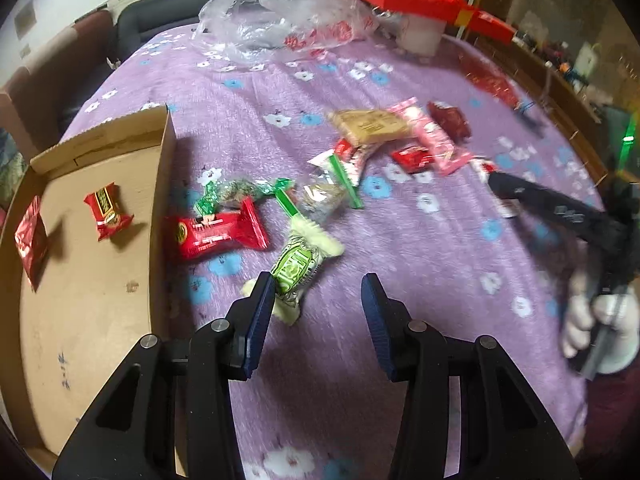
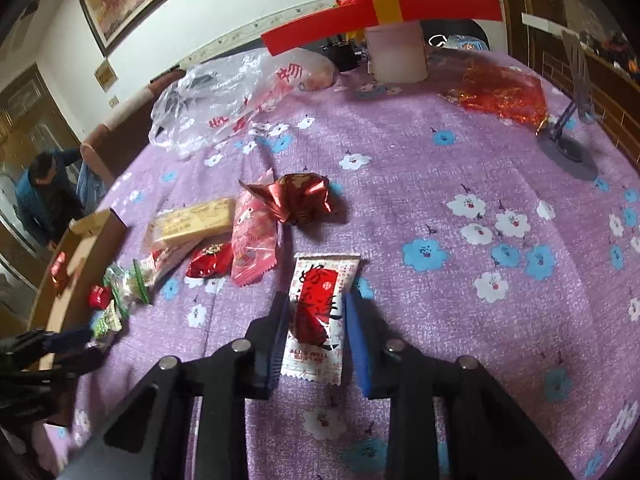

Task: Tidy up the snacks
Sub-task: 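Grasp the white-and-red sachet with the right tool while the left tool grasps the green candy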

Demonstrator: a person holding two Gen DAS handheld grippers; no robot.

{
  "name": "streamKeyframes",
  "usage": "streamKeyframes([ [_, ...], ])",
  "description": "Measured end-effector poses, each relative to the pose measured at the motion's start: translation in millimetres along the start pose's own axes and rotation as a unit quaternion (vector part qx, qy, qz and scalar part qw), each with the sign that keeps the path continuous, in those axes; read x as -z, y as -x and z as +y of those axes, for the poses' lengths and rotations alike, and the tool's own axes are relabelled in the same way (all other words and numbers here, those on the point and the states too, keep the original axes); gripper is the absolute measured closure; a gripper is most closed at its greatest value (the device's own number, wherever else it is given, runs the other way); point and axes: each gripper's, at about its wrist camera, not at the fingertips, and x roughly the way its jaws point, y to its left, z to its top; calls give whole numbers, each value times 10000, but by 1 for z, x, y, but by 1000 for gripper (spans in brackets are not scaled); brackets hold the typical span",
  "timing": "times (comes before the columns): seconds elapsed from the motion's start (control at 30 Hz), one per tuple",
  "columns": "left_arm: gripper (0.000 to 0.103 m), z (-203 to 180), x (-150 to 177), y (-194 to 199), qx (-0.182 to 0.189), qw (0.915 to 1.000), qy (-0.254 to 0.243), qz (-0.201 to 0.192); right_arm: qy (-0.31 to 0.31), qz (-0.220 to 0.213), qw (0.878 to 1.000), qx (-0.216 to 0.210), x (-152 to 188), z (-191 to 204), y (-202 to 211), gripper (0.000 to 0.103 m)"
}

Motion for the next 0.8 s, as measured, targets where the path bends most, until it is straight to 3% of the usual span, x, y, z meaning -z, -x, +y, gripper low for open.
streamKeyframes([
  [0.27, 58, 1, -12, -21, -381, 9992, -127, 71, -94, -20, 9998, -188, 0, -3, 0, 72],
  [0.53, 58, 0, -19, -7, -350, 9985, -358, -243, -152, -19, 9996, -258, 0, -5, 1, 72],
  [0.8, 58, -14, -26, -31, -533, 9944, -912, 79, -153, -16, 9995, -260, 0, -5, 1, 72],
])
